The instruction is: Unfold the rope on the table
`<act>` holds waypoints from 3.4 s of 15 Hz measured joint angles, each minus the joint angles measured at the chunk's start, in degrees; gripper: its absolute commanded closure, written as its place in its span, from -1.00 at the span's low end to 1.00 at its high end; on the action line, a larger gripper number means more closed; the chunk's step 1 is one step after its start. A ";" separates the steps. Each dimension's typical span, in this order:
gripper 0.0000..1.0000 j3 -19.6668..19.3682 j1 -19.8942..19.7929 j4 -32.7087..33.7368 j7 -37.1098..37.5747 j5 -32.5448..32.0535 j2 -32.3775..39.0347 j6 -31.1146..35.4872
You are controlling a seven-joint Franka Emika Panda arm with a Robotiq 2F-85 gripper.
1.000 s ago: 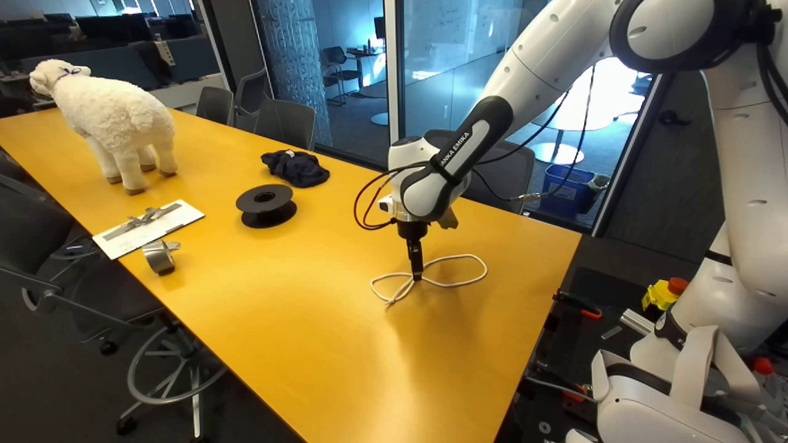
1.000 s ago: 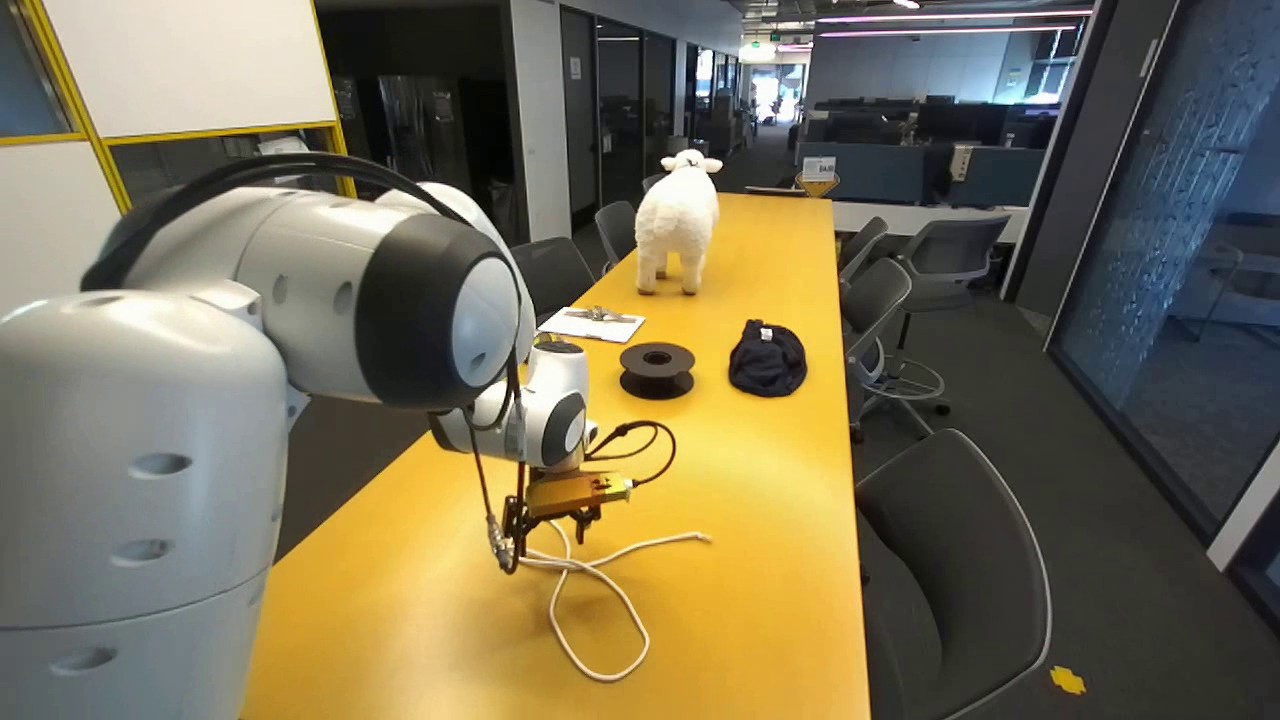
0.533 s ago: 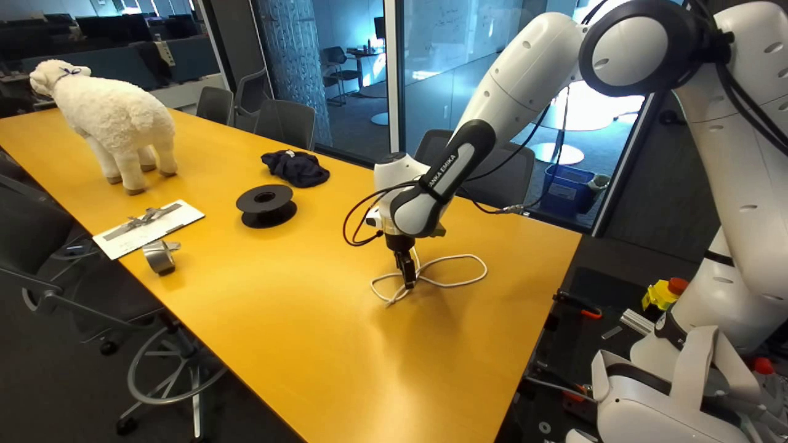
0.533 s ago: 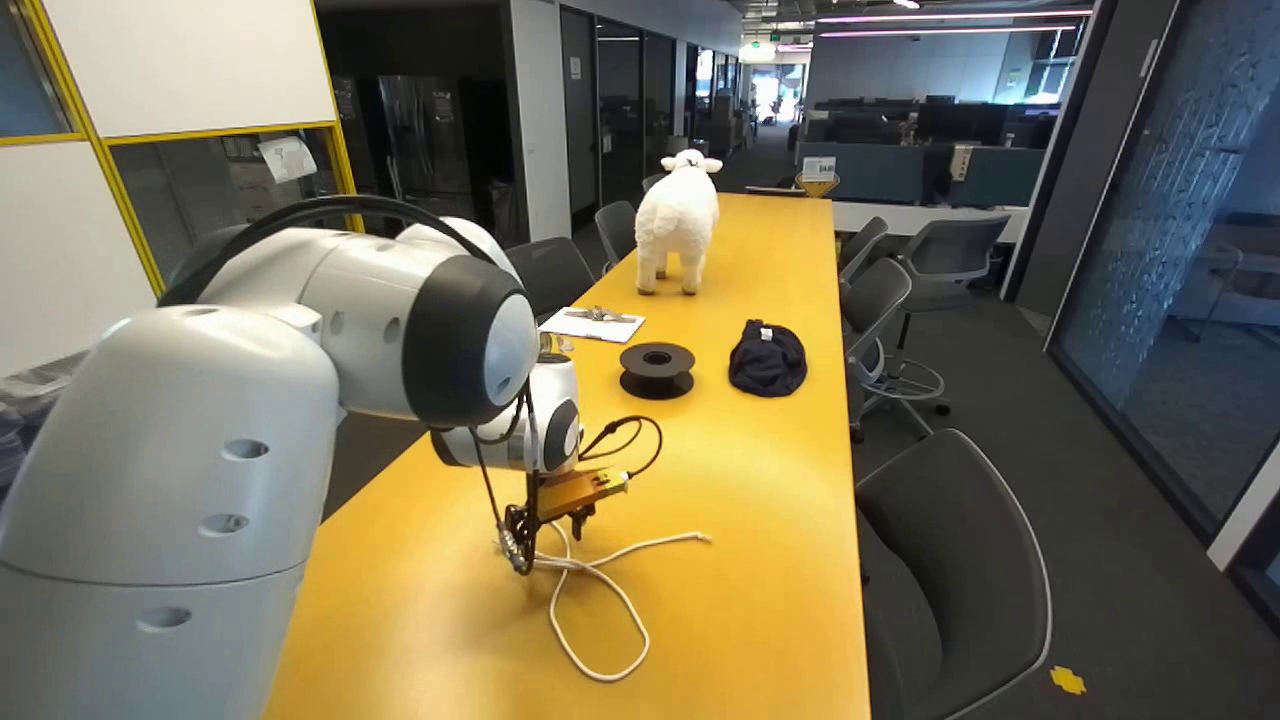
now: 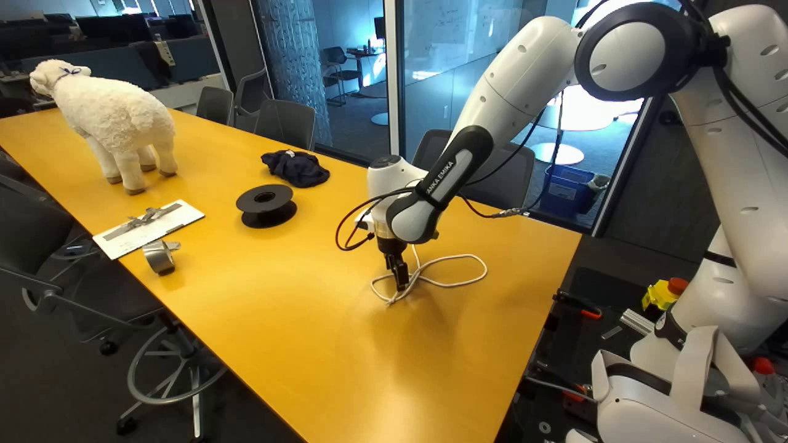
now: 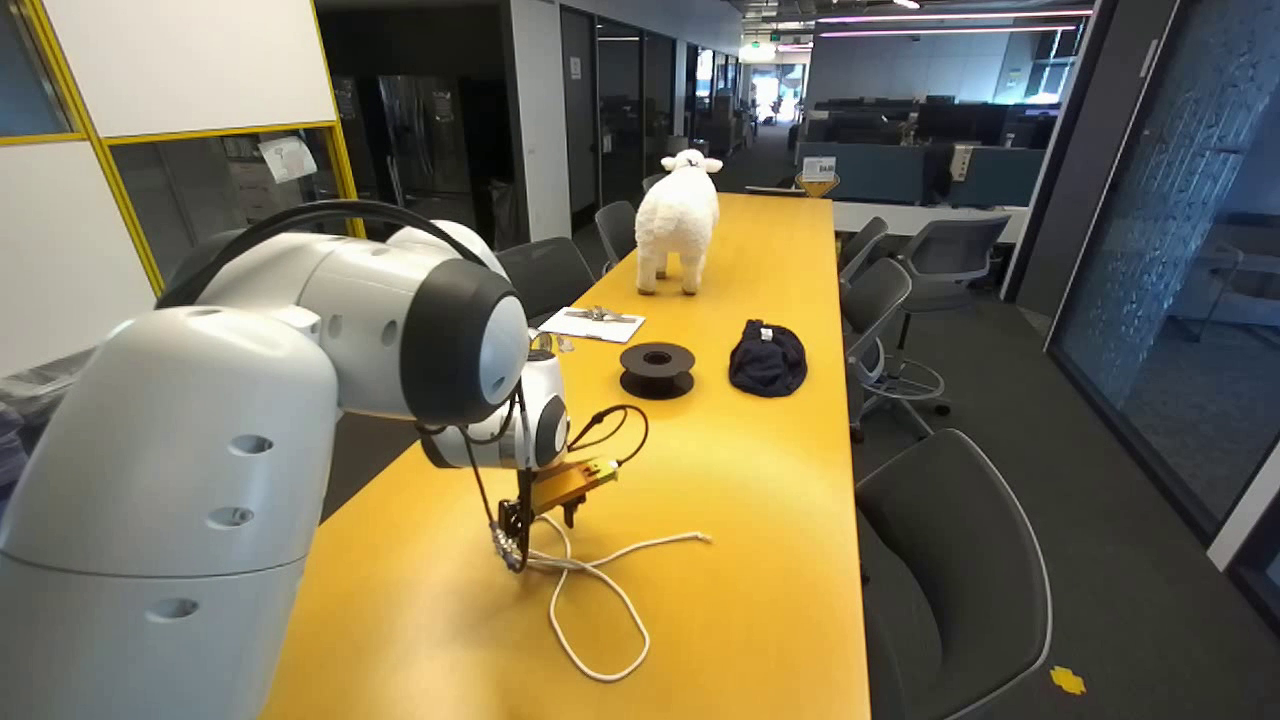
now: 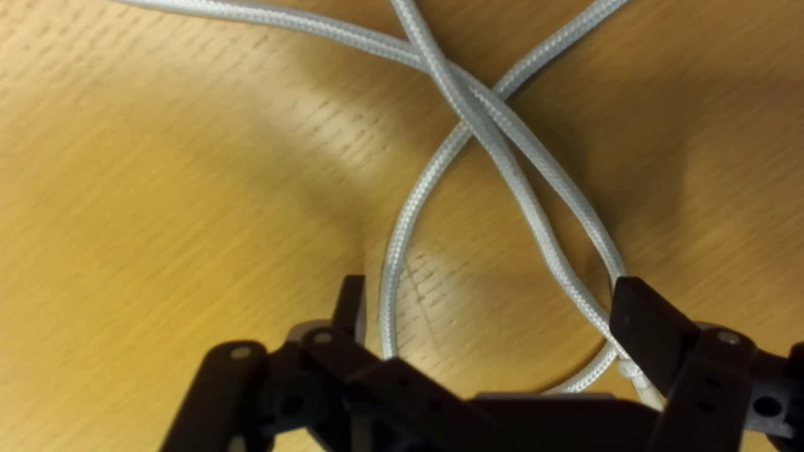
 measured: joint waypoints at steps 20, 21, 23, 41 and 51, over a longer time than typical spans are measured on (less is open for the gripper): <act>-1.00 -0.15 0.09 -0.08 -5.08 -2.05 1.13 0.20; -1.00 -0.15 0.09 -0.07 -5.21 -2.07 1.14 0.21; -1.00 -0.16 0.09 -0.03 -5.49 -2.09 1.16 0.23; -1.00 -0.22 0.12 2.00 -6.88 -3.62 2.31 0.27; -1.00 -0.22 0.16 3.51 -7.05 -4.11 3.73 0.27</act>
